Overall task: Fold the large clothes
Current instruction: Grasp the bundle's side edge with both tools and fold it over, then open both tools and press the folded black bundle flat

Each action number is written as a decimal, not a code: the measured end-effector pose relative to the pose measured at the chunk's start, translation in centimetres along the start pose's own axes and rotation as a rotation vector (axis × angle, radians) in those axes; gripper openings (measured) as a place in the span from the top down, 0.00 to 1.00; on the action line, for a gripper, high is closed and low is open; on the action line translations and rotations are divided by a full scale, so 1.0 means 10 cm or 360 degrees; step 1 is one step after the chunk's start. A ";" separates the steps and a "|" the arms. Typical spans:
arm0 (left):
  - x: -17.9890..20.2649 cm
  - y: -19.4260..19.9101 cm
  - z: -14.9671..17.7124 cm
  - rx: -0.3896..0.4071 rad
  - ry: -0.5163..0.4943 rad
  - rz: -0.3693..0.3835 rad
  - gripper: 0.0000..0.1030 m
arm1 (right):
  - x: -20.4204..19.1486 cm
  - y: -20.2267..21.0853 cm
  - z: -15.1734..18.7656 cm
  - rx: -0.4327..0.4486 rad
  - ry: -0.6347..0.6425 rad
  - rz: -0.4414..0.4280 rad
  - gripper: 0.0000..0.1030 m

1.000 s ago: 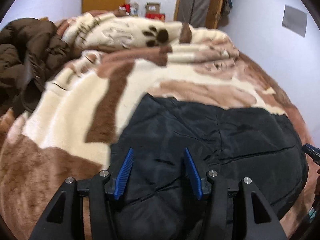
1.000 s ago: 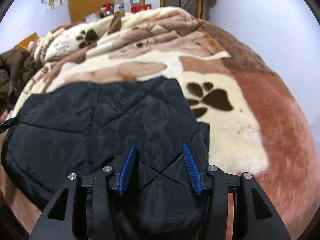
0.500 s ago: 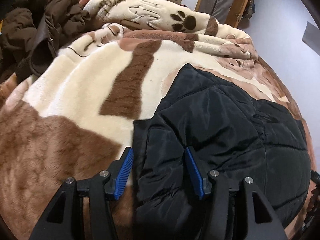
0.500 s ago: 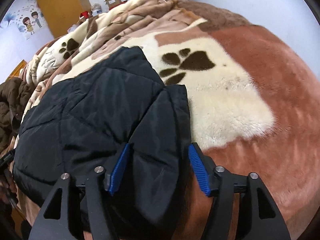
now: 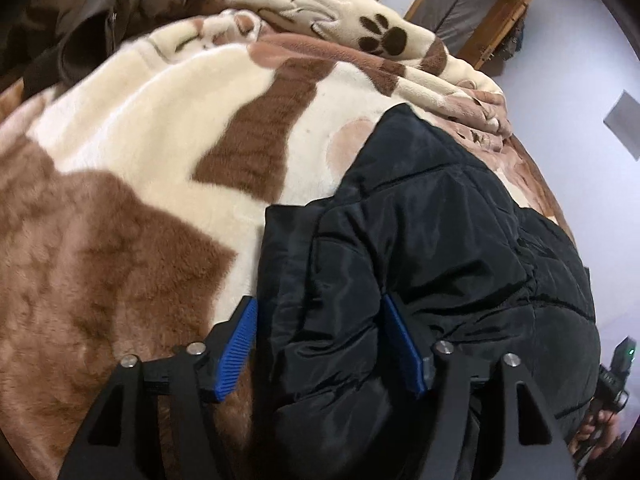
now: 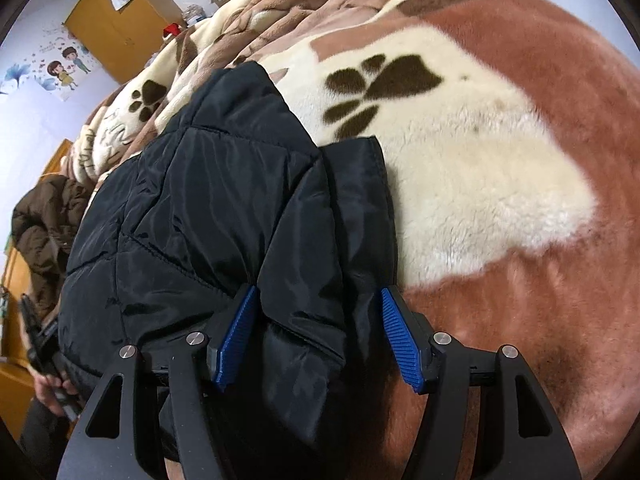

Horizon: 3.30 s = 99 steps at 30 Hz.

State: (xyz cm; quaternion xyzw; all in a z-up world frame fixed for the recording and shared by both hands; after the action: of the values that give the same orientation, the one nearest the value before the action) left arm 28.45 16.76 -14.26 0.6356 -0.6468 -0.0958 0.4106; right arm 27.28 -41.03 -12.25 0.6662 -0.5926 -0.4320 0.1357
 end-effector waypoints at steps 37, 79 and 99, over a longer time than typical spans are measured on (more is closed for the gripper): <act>0.10 -0.36 -0.02 -0.0107 0.0097 0.0104 0.22 | 0.12 -0.54 -0.18 -0.0144 -0.0086 -0.0311 0.31; 0.77 0.67 -1.14 0.0279 -0.0291 0.0039 0.73 | -0.99 0.32 -1.03 0.0196 0.0195 -0.0320 0.82; -0.35 -0.84 -1.18 0.0137 -0.0166 -0.0147 0.68 | -1.21 -1.26 -1.07 -0.0031 0.0228 -0.0200 0.77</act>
State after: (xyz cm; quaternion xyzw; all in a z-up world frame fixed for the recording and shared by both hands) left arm 41.88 23.13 -13.53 0.6760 -0.6407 -0.1198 0.3438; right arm 44.57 -30.31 -9.66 0.7298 -0.5343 -0.3966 0.1568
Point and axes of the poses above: each gripper's, at about its wrist camera, not at the fingertips, and y roughly against the way its jaws point, x to its right, z to its underside, the point moved 2 cm from there along -y, roughly the way its jaws point, and after that the axes turned 12 degrees about x, right-handed, at the moved point
